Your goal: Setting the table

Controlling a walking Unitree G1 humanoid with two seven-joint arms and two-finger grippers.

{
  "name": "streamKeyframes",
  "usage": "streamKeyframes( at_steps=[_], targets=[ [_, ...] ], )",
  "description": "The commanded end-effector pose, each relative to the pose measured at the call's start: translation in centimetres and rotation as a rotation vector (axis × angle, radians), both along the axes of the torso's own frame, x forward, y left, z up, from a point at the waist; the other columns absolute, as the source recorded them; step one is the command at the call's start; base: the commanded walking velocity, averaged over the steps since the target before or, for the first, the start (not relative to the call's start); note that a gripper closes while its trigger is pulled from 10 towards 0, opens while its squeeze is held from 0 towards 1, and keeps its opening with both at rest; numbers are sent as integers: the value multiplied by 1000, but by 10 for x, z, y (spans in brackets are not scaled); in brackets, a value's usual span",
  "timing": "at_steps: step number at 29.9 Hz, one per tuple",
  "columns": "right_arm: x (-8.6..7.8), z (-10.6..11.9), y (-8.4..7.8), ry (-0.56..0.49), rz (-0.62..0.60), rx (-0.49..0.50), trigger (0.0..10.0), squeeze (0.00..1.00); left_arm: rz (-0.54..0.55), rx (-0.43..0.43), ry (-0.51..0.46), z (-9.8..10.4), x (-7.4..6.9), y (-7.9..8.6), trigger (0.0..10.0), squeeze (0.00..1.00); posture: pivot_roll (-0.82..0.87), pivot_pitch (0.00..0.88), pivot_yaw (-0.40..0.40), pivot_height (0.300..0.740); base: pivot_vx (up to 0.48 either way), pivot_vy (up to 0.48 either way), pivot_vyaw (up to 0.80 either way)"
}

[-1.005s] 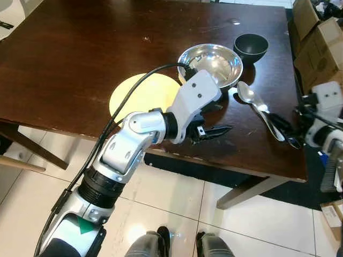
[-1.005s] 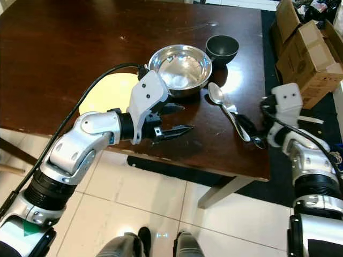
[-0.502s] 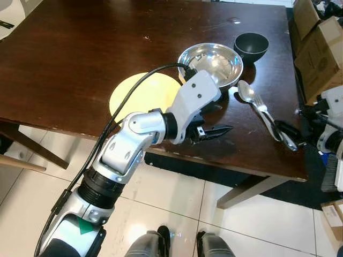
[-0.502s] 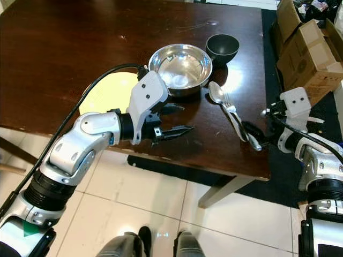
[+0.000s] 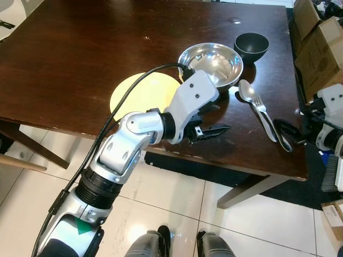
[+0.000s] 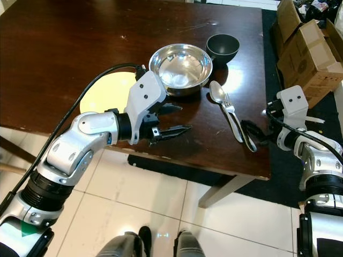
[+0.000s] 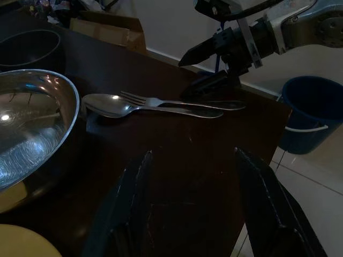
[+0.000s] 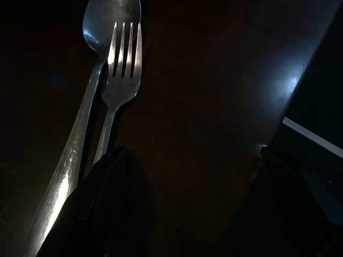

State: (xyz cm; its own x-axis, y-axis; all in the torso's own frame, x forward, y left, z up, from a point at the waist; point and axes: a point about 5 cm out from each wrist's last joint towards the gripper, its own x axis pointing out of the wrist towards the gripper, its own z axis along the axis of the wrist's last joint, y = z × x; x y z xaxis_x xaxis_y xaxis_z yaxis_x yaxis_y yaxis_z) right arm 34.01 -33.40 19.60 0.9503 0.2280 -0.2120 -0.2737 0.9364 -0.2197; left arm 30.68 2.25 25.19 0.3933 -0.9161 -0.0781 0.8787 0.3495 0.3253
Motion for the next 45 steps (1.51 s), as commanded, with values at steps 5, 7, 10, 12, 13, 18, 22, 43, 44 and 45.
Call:
streamKeyframes(
  at_steps=[5,7,10,12,13,18,22,43,44,45],
  targets=[
    [3,-3,7,-11,26,30,10000,0,-15,0,14,-2,-3,0,10000,0,-98,205,169,740,0,0,0],
    [6,1,11,-37,46,65,10000,0,-13,1,15,-2,-4,0,10000,0,-99,206,169,740,0,0,0],
    [7,1,14,-38,57,71,10000,0,-13,1,16,-2,-4,0,10000,0,-97,206,170,740,0,0,0],
    [7,-3,16,-22,69,68,10000,0,-15,2,16,-2,-4,0,10000,0,-97,206,170,740,0,0,0],
    [7,-3,16,-22,69,68,10000,0,-15,2,16,-2,-4,0,10000,0,-97,206,170,740,0,0,0],
    [5,-14,15,20,52,36,10000,0,-13,0,15,-2,-3,0,10000,0,-94,207,170,740,0,0,0],
    [4,-15,11,26,36,32,10000,0,-10,2,18,-2,-4,1,10000,0,-92,208,169,740,0,0,0],
    [-4,-38,13,160,77,42,0,0,-2,-2,20,-2,-3,1,10000,0,-93,214,164,740,0,0,0],
    [-4,-38,12,160,74,40,0,0,-1,-2,20,-2,-3,1,10000,0,-93,214,164,740,0,0,0],
    [-4,-37,11,159,69,40,0,0,0,-4,20,-2,-3,0,10000,0,-95,215,163,740,0,0,0]
  ],
)
